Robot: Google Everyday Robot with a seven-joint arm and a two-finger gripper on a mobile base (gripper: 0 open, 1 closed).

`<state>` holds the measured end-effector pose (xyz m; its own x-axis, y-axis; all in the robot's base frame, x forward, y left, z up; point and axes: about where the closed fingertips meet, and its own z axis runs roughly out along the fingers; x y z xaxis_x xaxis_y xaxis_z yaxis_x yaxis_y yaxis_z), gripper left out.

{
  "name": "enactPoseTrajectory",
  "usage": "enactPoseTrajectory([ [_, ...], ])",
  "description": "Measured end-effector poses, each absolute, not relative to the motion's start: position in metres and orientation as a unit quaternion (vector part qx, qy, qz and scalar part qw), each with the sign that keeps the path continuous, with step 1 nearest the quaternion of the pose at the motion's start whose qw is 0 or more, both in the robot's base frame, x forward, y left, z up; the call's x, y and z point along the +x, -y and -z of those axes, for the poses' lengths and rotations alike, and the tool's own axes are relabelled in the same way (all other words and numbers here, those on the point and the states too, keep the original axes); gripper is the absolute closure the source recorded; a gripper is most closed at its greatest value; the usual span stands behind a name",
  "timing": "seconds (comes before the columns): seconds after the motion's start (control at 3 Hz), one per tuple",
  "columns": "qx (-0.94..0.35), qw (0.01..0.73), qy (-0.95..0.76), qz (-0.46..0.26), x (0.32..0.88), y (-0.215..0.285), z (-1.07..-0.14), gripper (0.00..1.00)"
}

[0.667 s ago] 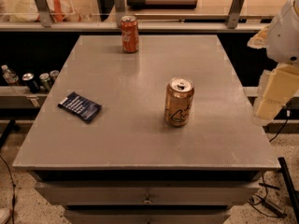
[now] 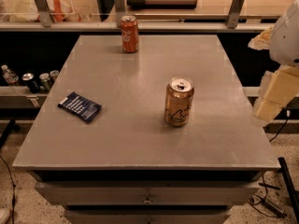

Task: Move orange can near coke can

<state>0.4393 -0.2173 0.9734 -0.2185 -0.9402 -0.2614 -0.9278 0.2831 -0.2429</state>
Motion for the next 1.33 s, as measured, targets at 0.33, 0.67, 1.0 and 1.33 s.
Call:
enactPoseTrajectory([
  [0.33,-0.588,0.224,-0.776,-0.033,0.445,0.214,-0.957,0.00],
  [0.67,-0.569,0.280,-0.766,-0.104,0.454,0.207,-0.933,0.00],
  [1.0,-0.544,0.334,-0.747,-0.184,0.461,0.192,-0.918,0.00],
  [1.33,-0.520,0.381,-0.723,-0.247,0.466,0.172,-0.916,0.00],
])
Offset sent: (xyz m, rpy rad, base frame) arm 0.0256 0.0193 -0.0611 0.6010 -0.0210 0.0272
